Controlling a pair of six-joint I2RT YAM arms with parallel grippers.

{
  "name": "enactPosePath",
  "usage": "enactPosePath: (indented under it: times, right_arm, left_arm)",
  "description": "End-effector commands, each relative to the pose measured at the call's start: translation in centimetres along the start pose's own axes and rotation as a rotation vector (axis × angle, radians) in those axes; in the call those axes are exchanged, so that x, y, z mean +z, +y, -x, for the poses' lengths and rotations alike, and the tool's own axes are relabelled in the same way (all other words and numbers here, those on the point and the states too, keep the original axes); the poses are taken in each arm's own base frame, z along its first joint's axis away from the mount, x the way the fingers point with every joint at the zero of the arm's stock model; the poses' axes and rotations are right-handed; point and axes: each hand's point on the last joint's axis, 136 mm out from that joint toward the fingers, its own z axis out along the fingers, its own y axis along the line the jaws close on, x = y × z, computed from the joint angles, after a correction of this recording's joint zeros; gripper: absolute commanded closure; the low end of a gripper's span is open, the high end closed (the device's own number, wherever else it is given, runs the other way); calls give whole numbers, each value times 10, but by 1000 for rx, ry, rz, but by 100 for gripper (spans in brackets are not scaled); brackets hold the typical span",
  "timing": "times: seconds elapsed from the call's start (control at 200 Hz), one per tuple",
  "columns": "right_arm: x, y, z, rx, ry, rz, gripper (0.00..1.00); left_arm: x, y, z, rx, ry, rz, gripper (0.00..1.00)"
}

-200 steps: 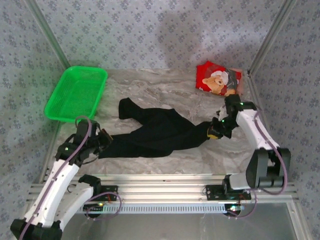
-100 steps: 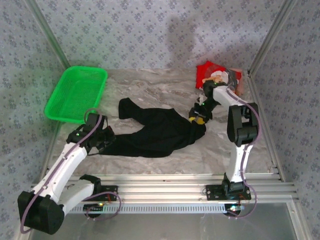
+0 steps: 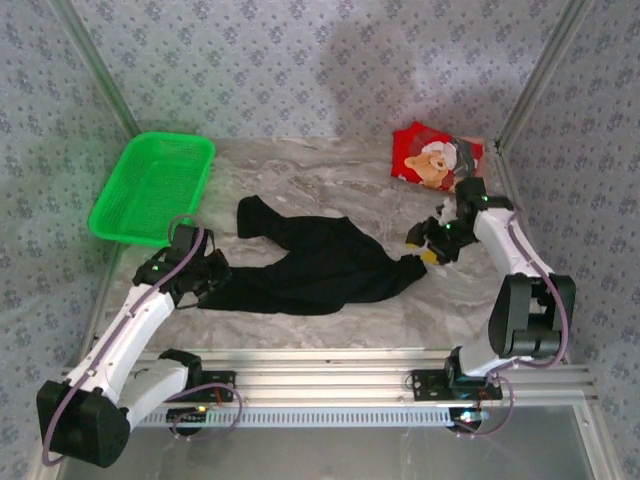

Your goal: Fold and stack the t-shirts

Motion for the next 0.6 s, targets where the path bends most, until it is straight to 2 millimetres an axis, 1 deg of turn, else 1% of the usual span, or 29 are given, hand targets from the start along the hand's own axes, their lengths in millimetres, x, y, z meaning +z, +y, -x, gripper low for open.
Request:
enactPosePath:
  times: [0.0, 0.045, 0.11, 0.19, 0.305, 0.39, 0.48, 0.595]
  right_arm:
    - [31, -8, -10, 115, 72, 107, 46]
    - [36, -17, -11, 142, 64, 112, 46]
    - [35, -25, -9, 160, 50, 124, 46]
    - [27, -30, -8, 160, 34, 122, 46]
    - [11, -41, -14, 129, 37, 36, 46]
    - [7, -48, -22, 101, 46, -30, 45]
    - [11, -62, -26, 56, 51, -127, 45]
    - [25, -74, -17, 8, 62, -198, 45]
  left_arm:
    - [3, 0, 0, -4, 6, -10, 100]
    - [3, -1, 0, -2, 9, -13, 100]
    - [4, -1, 0, -2, 11, -14, 100]
    - [3, -2, 1, -3, 9, -14, 100]
    - [4, -2, 2, -1, 10, -13, 100]
    - [5, -2, 1, -5, 13, -12, 100]
    - [6, -1, 1, -7, 13, -11, 100]
    - [5, -3, 2, -4, 11, -14, 100]
